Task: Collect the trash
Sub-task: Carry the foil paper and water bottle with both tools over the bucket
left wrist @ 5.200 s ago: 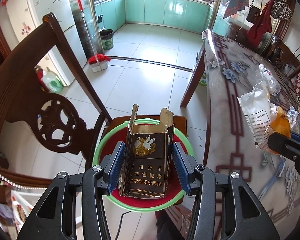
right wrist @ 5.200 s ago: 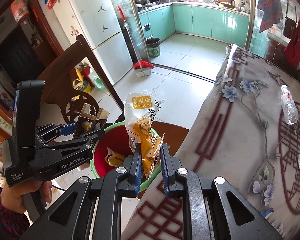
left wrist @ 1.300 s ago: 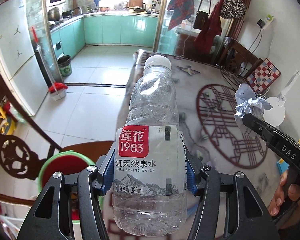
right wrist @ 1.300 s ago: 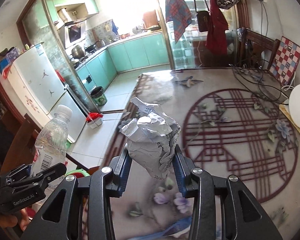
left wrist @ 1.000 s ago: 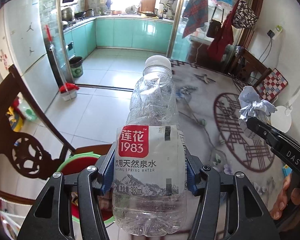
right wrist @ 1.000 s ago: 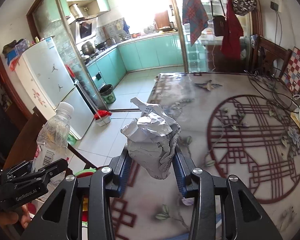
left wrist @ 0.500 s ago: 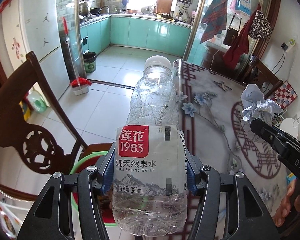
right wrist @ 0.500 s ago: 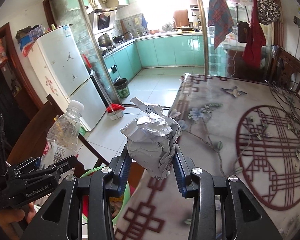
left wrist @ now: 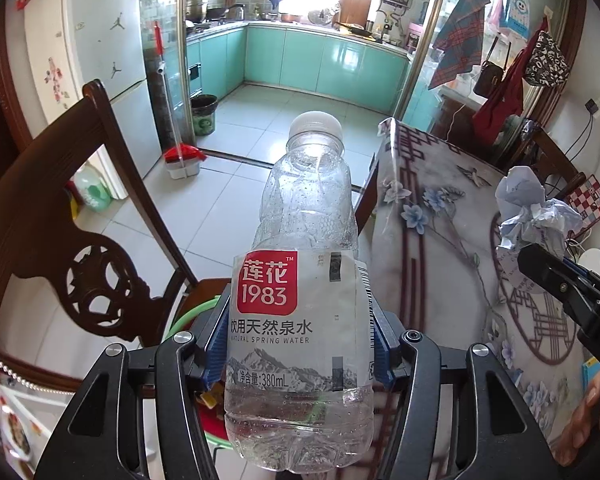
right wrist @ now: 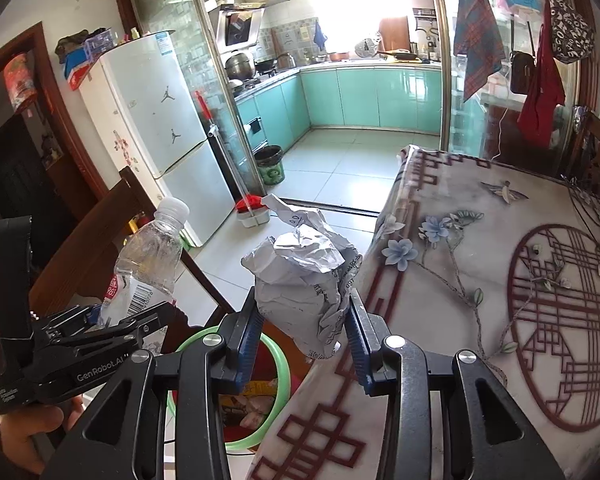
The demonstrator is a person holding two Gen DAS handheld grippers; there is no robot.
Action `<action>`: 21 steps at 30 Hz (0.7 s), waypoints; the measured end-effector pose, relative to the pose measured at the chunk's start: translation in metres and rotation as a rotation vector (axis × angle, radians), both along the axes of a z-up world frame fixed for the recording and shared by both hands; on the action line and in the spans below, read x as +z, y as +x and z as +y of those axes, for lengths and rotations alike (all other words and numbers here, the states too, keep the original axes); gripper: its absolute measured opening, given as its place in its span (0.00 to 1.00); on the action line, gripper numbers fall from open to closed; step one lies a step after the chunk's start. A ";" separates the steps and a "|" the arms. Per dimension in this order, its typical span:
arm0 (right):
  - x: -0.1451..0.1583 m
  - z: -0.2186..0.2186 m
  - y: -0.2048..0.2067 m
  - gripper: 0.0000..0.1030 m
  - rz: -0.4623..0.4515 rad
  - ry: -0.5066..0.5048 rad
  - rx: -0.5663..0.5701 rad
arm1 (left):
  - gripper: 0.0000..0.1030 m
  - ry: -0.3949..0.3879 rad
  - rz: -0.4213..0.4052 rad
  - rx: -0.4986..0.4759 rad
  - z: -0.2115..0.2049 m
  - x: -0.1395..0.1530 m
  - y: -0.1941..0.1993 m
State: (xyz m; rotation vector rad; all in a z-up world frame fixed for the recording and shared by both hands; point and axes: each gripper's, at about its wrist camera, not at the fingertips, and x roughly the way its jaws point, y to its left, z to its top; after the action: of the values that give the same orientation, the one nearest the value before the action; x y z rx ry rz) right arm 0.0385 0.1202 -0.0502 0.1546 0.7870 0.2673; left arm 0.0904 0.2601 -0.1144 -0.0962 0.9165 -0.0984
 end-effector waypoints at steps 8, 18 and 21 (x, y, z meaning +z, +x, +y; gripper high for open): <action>-0.009 0.010 0.003 0.37 0.023 -0.001 0.030 | 0.54 0.015 0.018 0.025 0.013 -0.005 0.000; -0.019 0.030 0.004 0.37 0.048 -0.006 0.086 | 0.54 0.033 0.045 0.045 0.022 -0.012 0.000; -0.022 0.036 0.004 0.37 0.058 -0.006 0.102 | 0.54 0.035 0.053 0.051 0.026 -0.015 0.000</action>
State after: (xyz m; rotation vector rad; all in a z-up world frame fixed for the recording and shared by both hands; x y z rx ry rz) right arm 0.0426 0.1557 -0.0721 0.1168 0.8541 0.3586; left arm 0.0902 0.2860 -0.1294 -0.0902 0.9680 -0.0328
